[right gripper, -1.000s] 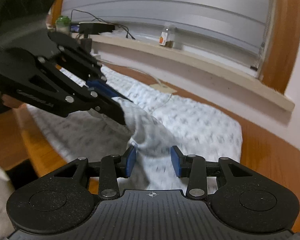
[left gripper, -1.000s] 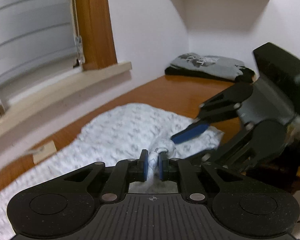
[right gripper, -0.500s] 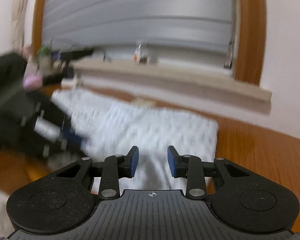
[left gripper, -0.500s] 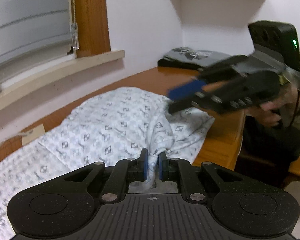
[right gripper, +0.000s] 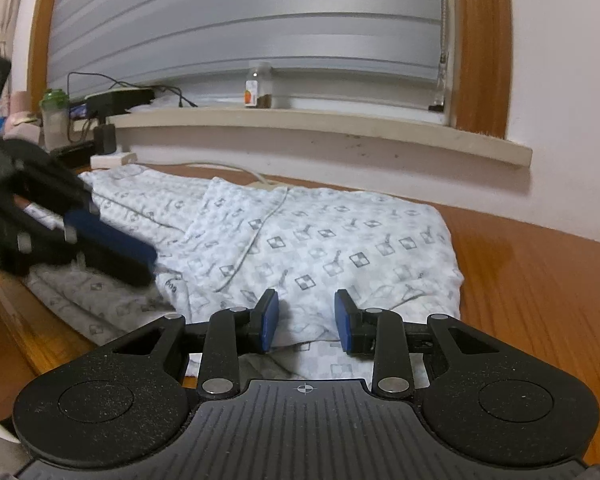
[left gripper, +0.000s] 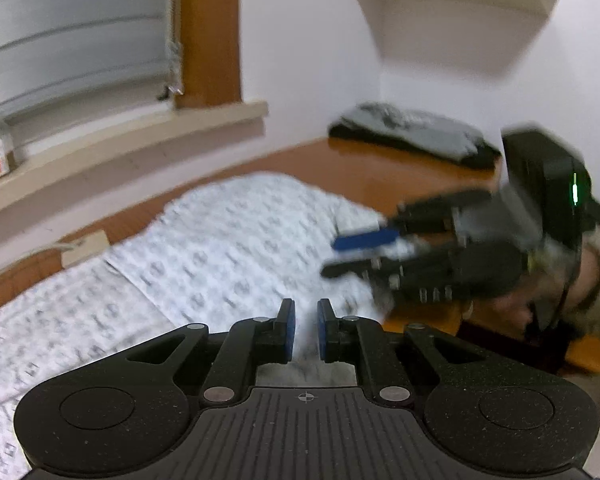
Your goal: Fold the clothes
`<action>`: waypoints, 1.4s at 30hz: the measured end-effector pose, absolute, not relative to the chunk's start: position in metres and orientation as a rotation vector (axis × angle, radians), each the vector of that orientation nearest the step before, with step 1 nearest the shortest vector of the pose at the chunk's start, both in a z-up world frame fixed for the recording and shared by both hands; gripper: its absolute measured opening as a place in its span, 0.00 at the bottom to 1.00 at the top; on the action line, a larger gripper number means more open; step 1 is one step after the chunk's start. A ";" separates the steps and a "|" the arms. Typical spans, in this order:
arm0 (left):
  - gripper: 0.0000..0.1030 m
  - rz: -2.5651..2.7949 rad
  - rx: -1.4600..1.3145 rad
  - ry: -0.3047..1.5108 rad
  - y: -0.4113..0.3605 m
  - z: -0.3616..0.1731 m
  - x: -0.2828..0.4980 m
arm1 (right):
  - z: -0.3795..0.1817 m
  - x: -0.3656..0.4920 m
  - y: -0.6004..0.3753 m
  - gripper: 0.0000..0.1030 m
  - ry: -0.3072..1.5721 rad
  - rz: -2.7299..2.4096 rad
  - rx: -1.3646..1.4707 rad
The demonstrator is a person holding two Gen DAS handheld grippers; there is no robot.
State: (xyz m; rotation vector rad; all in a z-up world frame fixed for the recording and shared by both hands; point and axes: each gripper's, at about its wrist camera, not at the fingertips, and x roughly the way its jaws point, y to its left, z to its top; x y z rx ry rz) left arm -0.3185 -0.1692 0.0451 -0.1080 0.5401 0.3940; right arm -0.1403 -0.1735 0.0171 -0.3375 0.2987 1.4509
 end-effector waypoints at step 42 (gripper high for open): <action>0.20 0.374 -0.109 0.680 -0.136 0.026 -0.173 | 0.018 -0.031 -0.228 0.30 0.256 1.182 -0.276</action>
